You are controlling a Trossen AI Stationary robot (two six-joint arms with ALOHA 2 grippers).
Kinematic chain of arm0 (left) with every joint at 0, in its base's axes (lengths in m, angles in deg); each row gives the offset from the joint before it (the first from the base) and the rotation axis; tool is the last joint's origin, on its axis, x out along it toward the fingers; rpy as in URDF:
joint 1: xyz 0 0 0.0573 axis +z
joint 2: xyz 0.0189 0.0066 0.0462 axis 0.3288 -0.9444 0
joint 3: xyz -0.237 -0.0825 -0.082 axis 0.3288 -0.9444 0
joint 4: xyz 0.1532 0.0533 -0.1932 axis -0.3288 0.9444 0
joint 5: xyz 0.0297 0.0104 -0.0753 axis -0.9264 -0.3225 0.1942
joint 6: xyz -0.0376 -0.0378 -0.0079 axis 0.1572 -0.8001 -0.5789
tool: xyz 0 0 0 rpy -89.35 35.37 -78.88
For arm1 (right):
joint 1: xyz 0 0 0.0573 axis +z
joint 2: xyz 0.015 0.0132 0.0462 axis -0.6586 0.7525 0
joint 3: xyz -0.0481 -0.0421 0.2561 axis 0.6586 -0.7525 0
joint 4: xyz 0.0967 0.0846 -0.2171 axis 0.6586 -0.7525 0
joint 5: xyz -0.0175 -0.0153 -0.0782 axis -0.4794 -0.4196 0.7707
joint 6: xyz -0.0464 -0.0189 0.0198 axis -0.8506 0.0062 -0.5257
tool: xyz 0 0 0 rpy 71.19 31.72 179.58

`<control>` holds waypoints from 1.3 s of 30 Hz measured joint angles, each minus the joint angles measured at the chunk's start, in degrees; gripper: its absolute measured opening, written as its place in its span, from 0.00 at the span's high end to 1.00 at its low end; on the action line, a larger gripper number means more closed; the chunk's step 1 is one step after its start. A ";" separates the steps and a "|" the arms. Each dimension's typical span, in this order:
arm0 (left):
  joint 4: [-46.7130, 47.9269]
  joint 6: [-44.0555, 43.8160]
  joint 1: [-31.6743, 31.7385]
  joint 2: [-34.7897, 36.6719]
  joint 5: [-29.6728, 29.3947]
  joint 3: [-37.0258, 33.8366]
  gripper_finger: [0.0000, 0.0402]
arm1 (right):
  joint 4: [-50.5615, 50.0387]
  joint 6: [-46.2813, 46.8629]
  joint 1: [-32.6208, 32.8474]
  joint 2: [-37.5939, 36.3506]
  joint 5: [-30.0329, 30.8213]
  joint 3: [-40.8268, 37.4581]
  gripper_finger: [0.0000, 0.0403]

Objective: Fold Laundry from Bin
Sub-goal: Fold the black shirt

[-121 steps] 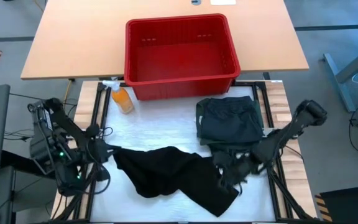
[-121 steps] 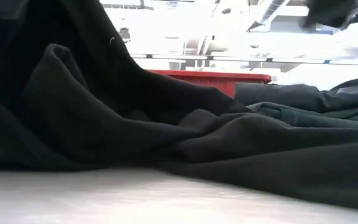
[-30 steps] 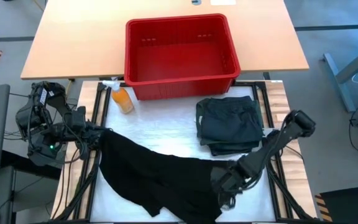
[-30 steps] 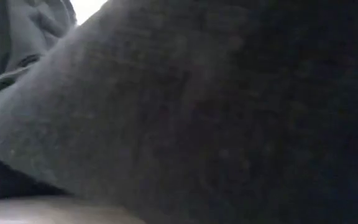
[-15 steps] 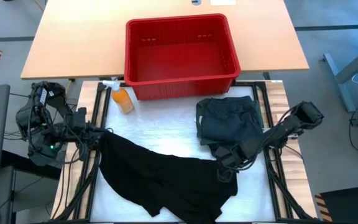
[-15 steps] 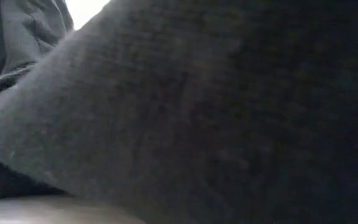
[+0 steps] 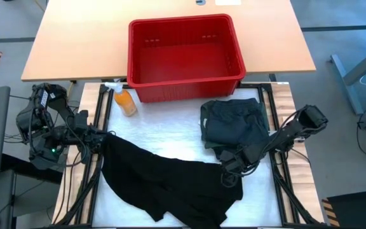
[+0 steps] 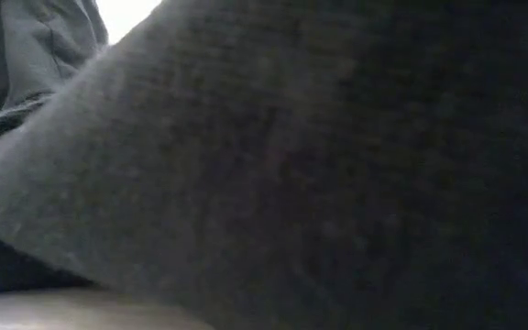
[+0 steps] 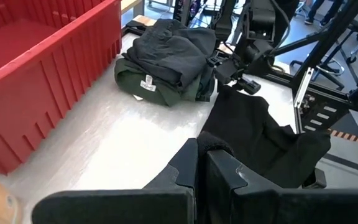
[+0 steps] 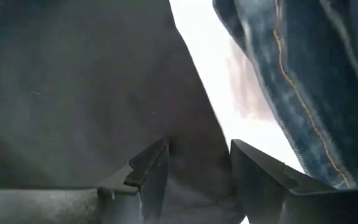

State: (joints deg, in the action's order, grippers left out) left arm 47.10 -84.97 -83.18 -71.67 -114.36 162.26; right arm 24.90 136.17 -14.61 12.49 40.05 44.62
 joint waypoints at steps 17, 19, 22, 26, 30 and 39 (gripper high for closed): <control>0.00 2.71 -0.01 -0.04 -1.30 -0.02 1.00 | -8.96 1.53 4.35 -3.99 -1.40 8.12 0.95; -0.02 3.62 -0.02 0.00 -2.15 -0.02 1.00 | -16.86 1.62 4.96 -5.18 1.41 13.49 0.96; -0.02 4.81 0.00 0.03 -3.19 -0.02 1.00 | -28.34 3.27 5.88 -7.25 6.12 22.81 0.96; -0.02 5.40 -0.02 0.02 -3.44 -0.02 1.00 | -40.81 6.81 7.36 -7.82 9.95 35.39 0.96; -0.02 5.43 -0.02 0.02 -2.84 -0.02 1.00 | -47.75 9.53 9.85 -7.60 11.00 45.89 0.96; -3.06 7.68 -1.51 0.00 6.36 -0.02 1.00 | -46.46 11.16 18.23 -7.63 14.23 61.09 0.96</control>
State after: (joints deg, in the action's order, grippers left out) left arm 44.04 -77.29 -84.69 -71.67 -108.00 162.23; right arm -21.56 147.33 3.62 4.85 54.28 105.70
